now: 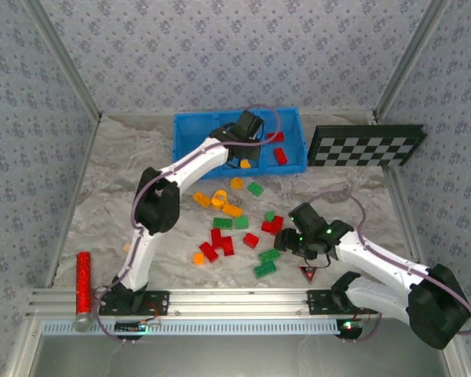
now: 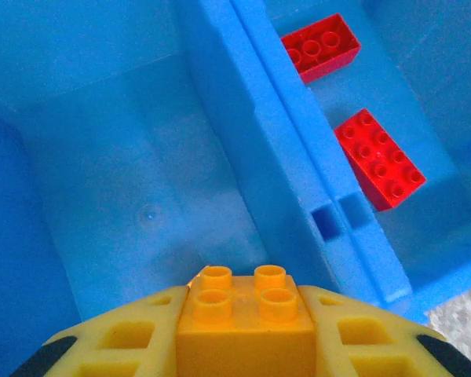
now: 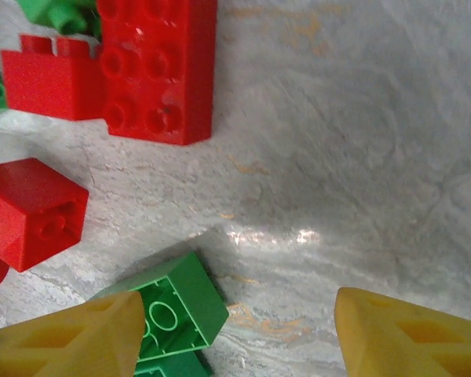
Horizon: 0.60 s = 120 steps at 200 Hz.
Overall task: Sort the legos into containers by color
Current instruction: Place the lego in the container.
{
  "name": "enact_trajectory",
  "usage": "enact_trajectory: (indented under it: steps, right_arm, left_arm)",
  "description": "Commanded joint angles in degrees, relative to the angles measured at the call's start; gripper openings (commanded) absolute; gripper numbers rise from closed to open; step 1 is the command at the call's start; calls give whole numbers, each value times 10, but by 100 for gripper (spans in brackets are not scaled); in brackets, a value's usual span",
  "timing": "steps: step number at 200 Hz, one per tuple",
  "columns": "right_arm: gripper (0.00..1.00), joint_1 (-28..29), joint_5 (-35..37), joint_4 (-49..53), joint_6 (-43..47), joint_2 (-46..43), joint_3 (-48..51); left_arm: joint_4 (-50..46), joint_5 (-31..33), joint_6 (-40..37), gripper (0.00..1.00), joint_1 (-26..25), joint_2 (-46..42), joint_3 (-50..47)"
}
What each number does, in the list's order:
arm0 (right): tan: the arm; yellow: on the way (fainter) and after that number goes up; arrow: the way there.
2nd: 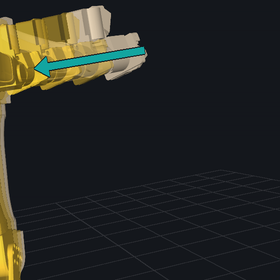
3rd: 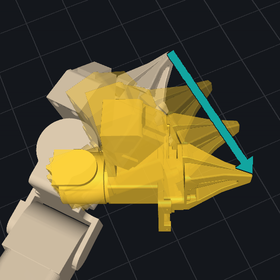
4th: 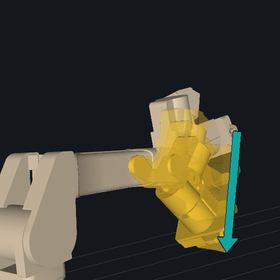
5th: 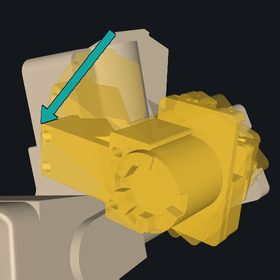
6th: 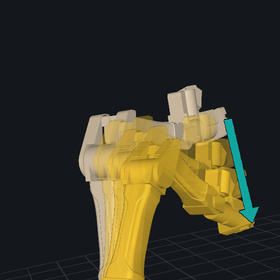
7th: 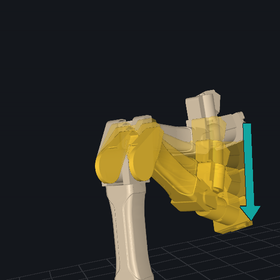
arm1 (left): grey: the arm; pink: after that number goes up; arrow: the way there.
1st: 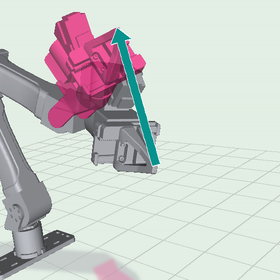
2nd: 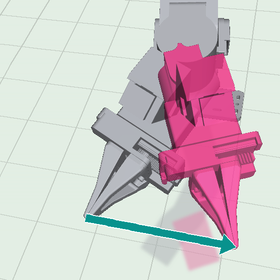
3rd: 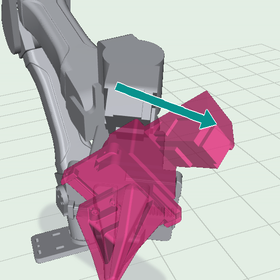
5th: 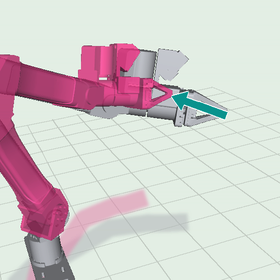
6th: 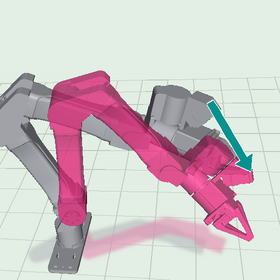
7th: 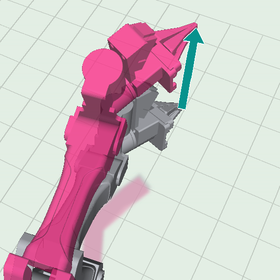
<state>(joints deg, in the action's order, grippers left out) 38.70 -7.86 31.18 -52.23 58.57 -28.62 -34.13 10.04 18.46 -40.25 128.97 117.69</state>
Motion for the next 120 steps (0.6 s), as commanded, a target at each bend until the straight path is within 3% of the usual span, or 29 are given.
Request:
enact_trajectory:
  steps: [1, 43, 120]
  right_arm:
    - [69, 8, -21, -2, -88, -6, 4]
    - [70, 19, -35, -1, -155, -3, -3]
    - [70, 48, -29, 1, -231, 56, -37]
  left_arm:
    - [-32, 4, -7, 23, 13, 27, 38]
    - [-43, -1, -11, 29, 23, 66, 76]
    - [-52, -8, -15, 53, 23, 89, 101]
